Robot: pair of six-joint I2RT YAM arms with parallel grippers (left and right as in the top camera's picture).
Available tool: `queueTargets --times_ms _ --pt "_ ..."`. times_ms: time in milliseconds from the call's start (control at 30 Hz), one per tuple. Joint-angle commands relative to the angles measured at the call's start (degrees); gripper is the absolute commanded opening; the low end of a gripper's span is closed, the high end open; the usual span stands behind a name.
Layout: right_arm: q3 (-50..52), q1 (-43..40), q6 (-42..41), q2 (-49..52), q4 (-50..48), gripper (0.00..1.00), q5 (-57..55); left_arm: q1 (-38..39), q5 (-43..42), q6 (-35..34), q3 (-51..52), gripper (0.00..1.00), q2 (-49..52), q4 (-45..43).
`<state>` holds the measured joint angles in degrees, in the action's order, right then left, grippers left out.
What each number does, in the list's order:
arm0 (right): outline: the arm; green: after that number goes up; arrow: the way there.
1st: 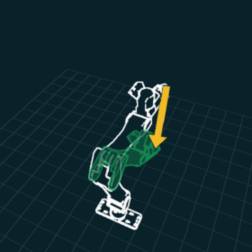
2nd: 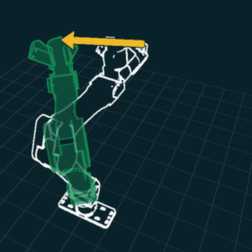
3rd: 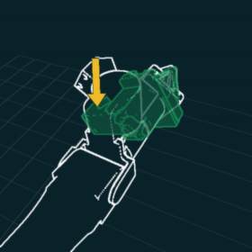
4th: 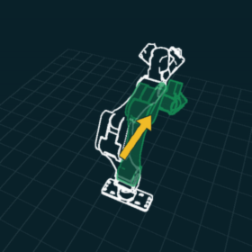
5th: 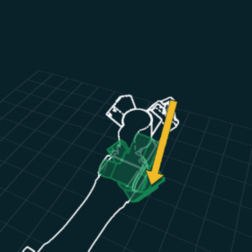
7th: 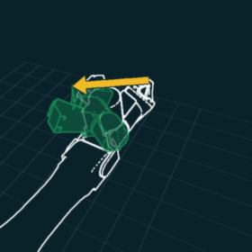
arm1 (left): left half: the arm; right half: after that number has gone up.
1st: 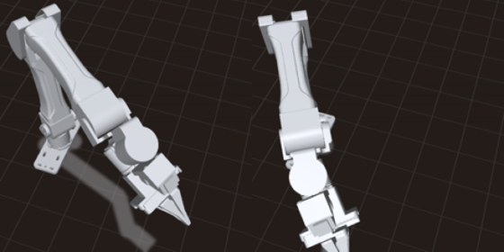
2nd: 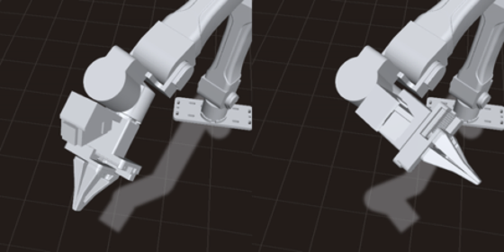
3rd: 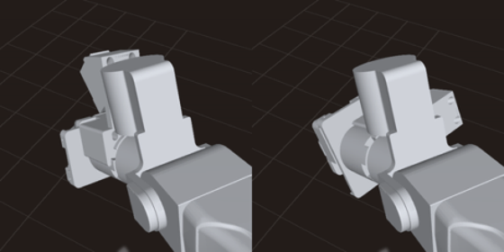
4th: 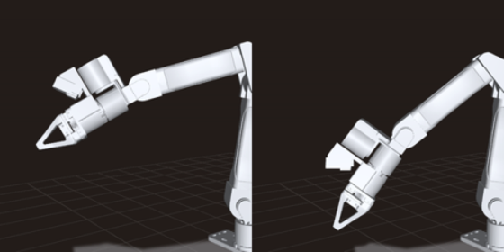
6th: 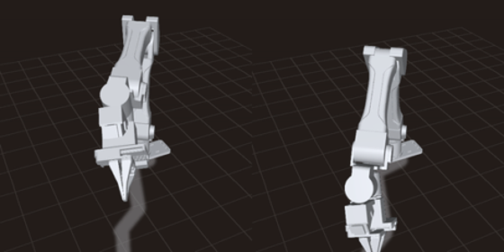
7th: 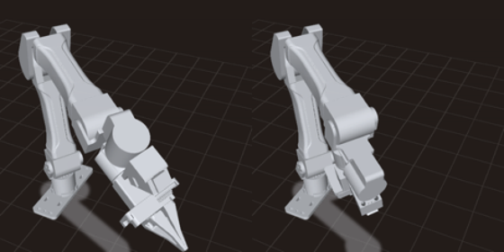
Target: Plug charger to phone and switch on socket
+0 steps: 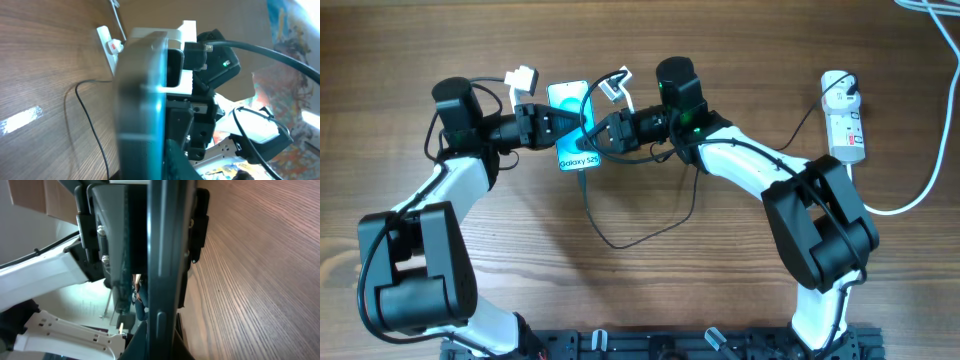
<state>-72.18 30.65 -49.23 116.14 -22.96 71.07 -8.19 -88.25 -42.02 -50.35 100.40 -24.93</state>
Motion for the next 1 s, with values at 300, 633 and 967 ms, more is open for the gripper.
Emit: queueTargets --times_ms 300,633,967 --pt "-0.5 -4.0 9.5 -0.2 13.2 0.04 -2.0 0.1 3.5 -0.3 -0.2 1.00 -1.0 -0.2" --pt "-0.5 -6.0 23.8 -0.2 39.3 0.04 -25.7 0.2 13.2 -0.3 -0.2 1.00 -1.0 -0.2" --pt "-0.4 -6.0 23.7 -0.2 42.2 0.04 -32.7 0.2 13.4 -0.4 -0.2 1.00 -1.0 -0.2"
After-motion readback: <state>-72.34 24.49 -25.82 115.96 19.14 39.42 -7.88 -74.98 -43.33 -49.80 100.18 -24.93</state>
